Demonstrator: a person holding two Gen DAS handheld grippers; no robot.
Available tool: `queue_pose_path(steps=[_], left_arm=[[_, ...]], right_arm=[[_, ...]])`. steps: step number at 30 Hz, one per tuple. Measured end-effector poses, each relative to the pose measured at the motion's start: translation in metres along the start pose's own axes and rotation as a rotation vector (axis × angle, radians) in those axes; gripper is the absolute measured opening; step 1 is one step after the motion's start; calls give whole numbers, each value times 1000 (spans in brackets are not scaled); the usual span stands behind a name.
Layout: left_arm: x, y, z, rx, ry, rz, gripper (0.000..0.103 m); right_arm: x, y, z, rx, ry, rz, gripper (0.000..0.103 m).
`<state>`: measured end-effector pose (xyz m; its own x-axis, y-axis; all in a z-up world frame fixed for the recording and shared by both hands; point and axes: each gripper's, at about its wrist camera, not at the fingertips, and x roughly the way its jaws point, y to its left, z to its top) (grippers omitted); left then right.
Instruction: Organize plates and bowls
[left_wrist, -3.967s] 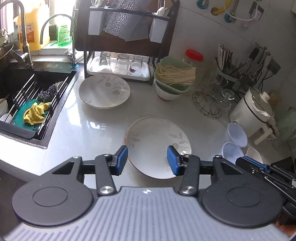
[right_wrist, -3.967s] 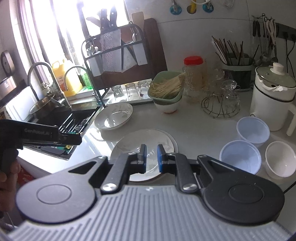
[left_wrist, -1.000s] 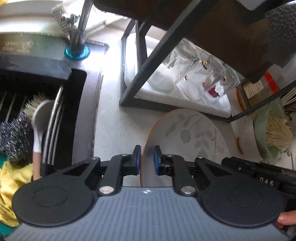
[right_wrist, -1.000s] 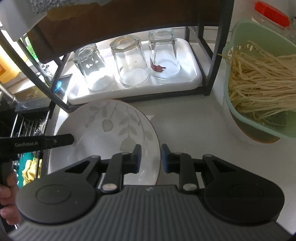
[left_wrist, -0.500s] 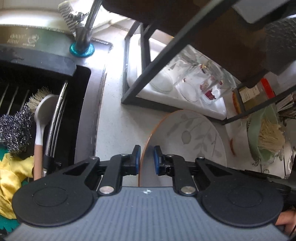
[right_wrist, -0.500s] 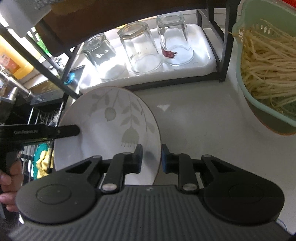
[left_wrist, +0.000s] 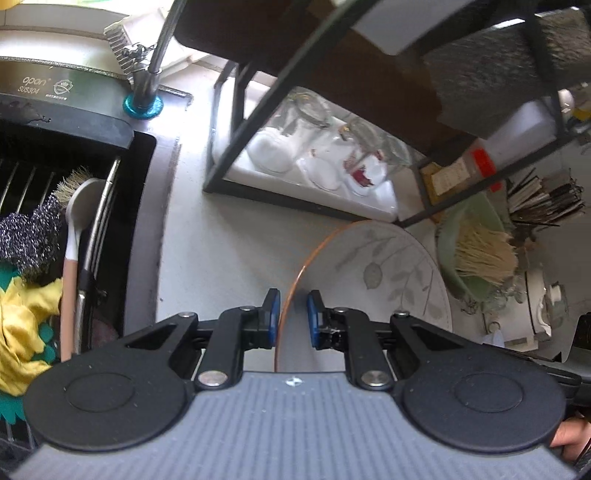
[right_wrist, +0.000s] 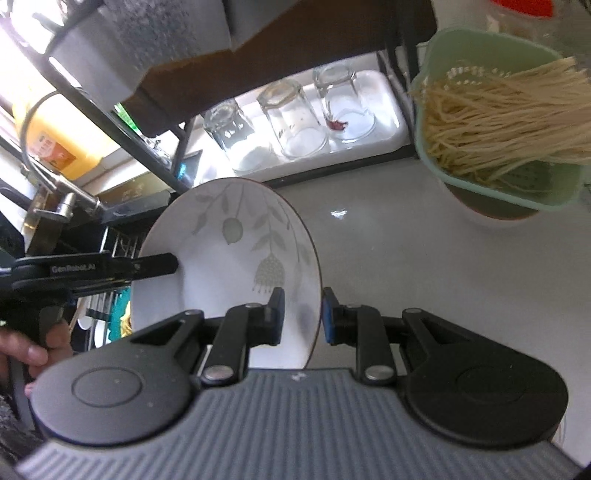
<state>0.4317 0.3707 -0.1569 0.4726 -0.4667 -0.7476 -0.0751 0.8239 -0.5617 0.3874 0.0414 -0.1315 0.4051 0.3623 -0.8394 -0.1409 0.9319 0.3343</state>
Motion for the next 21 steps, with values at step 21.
queue_pose_path(steps=[21], left_arm=[[-43, -54, -66, 93, 3, -50, 18]], right_arm=[[-73, -19, -75, 60, -50, 1, 24]])
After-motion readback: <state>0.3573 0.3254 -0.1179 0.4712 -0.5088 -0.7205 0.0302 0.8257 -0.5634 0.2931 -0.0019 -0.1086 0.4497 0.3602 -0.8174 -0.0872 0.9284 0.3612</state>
